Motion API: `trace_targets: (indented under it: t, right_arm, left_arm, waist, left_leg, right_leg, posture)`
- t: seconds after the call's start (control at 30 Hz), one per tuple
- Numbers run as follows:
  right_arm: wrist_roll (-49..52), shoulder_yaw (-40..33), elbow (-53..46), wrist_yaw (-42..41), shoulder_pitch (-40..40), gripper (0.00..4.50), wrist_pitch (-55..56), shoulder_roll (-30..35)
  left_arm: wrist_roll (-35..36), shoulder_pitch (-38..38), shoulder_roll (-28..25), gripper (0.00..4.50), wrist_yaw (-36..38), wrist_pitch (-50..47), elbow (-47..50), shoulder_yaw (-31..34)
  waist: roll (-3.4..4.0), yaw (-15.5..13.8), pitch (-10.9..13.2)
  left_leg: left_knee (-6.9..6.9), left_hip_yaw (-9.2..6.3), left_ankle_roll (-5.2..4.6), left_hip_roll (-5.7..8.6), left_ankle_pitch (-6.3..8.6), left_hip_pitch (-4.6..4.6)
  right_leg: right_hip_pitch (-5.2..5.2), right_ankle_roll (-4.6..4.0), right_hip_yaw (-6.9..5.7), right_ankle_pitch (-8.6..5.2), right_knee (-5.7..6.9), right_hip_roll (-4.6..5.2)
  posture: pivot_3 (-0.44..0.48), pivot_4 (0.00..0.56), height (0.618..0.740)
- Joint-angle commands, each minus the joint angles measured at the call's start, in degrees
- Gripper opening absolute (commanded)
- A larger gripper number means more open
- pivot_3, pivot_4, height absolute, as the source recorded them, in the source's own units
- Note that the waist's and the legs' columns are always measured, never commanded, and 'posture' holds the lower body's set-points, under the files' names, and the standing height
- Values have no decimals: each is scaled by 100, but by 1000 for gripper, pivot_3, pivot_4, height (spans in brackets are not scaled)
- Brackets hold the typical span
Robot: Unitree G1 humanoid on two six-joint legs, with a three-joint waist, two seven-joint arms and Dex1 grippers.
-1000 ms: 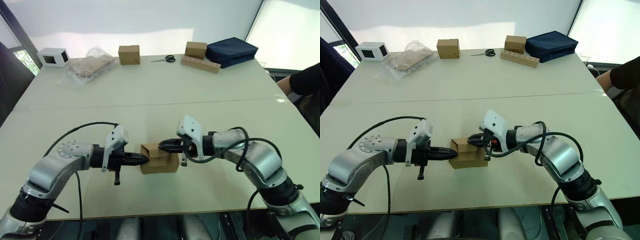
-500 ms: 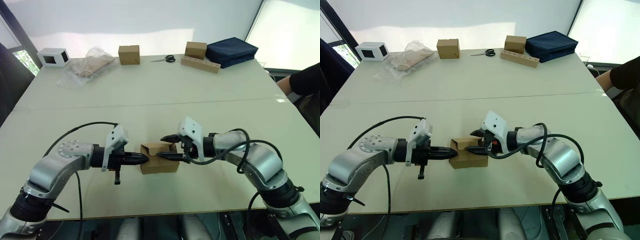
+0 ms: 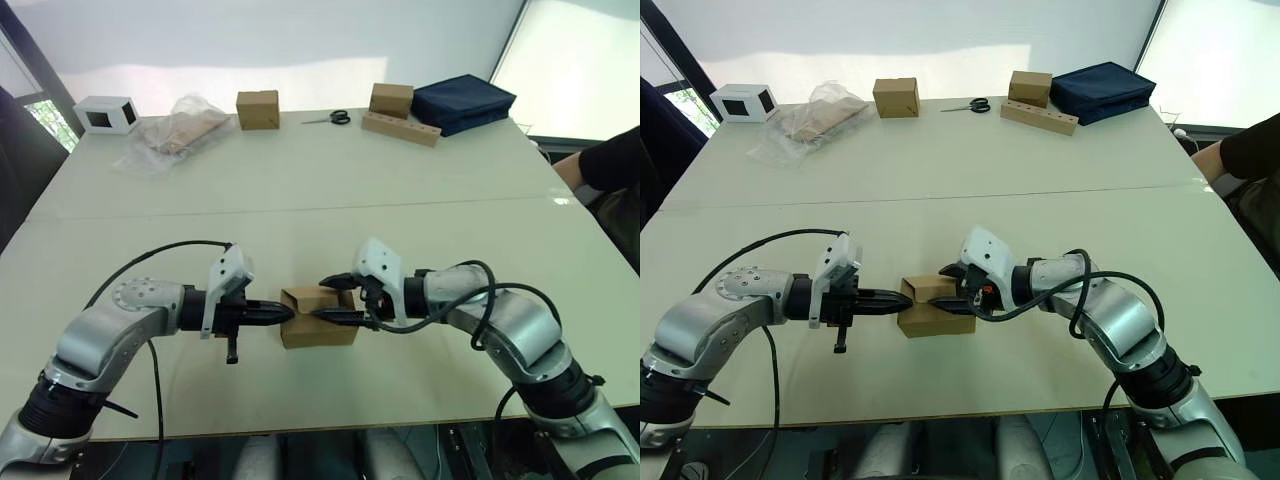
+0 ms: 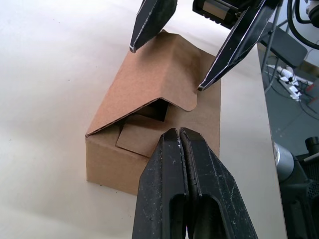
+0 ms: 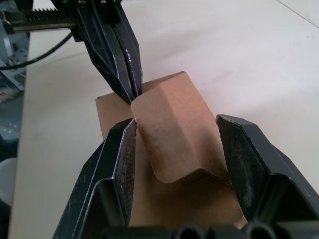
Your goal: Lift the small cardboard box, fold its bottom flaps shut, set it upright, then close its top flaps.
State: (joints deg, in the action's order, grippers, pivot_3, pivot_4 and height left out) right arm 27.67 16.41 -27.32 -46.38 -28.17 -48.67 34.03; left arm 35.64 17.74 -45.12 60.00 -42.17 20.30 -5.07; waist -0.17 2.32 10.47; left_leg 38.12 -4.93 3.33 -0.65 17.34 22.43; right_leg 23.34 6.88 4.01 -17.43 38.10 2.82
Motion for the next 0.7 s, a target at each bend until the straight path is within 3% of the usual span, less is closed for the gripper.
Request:
trace_targets:
  t: [0.03,0.37,0.7]
  right_arm:
    - [166,-136,-253,-31,4,2619,-39,-31]
    - [92,-83,-214,-25,-4,2619,31,24]
    - [52,-85,-203,23,-23,2619,82,13]
  left_arm:
    - [-40,27,-57,0,-12,-6,-47,98]
    - [820,541,66,0,-181,-542,-339,962]
    - [328,651,516,0,-517,-372,-399,330]
  waist:
    - [0,0,0]
    - [0,-7,0]
    - [0,9,0]
  left_leg:
    - [0,0,0,0,0,0]
    - [0,-1,0,0,0,0]
    - [0,-1,1,0,0,0]
  right_leg:
    - [0,0,0,0,0,0]
    - [1,0,-1,0,0,0]
    - [1,0,0,0,-1,-1]
  posture:
    - [0,150,740]
    - [0,150,740]
    - [0,150,740]
